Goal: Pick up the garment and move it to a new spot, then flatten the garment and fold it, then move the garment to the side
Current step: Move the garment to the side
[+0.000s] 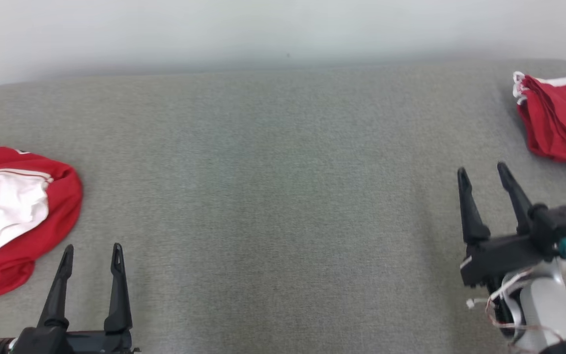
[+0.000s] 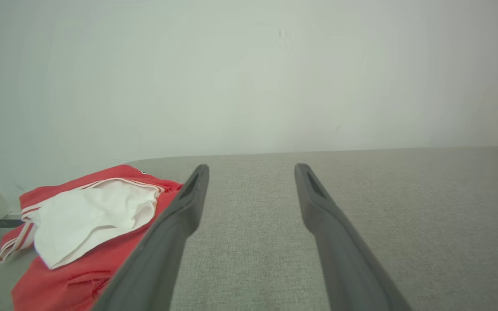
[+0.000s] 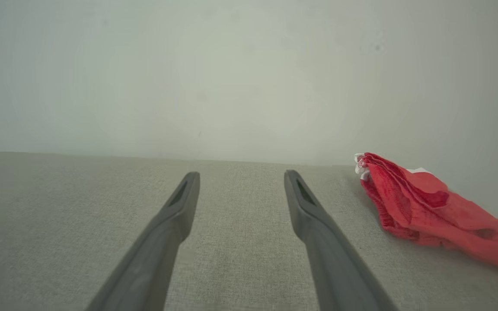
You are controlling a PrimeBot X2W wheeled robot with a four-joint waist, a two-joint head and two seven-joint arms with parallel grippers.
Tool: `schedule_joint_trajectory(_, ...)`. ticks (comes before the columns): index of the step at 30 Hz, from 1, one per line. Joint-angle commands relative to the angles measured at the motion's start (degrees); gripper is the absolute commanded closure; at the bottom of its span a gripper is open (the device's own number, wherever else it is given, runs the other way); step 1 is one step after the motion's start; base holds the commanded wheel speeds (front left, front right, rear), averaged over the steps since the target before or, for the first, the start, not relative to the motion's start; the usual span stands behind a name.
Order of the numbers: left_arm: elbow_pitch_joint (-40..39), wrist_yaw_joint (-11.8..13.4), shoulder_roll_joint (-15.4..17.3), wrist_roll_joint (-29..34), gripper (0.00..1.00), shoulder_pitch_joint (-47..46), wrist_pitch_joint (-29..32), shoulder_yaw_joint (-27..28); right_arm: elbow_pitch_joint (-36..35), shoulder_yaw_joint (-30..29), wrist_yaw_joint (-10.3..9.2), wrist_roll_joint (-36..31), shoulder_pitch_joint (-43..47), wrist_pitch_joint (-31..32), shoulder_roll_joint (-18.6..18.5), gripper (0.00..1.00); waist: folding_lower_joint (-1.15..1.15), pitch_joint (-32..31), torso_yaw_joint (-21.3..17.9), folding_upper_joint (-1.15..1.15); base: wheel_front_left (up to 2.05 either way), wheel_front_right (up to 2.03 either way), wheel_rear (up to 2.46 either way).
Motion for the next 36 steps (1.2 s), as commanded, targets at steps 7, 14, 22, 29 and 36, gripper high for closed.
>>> schedule_joint_trajectory(7,1.6,-0.7,-1.1,0.7,0.0,1.8,-0.2,0.6,-6.0,-2.9,-0.15,-1.3,10.4,0.7,4.4,0.0,0.01,-3.9,3.5,0.01,0.0,0.0,0.0)
schedule_joint_trajectory(14,3.6,-1.4,-1.9,0.7,0.0,3.6,-0.2,1.0,-11.0,-4.0,-0.15,-2.2,18.1,1.1,7.5,0.0,0.01,-5.4,3.2,0.01,0.0,0.0,0.0)
schedule_joint_trajectory(22,6.1,-1.9,-1.9,1.8,0.0,4.6,-0.2,0.9,-15.3,-2.8,-0.15,-2.4,23.3,1.2,9.1,0.0,0.01,-7.4,2.5,0.01,0.0,0.0,0.0)
schedule_joint_trajectory(29,7.8,-1.8,-1.8,2.5,0.0,5.0,-0.2,1.2,-17.2,-2.5,-0.15,-2.4,25.4,1.9,9.5,0.0,0.01,-8.7,2.0,0.01,0.0,0.0,0.0)
schedule_joint_trajectory(36,8.4,-1.3,-2.2,3.0,0.0,5.9,-0.2,0.8,-18.4,-2.8,-0.15,-2.8,26.4,3.1,9.7,0.0,0.01,-9.9,2.0,0.01,0.0,0.0,0.0)
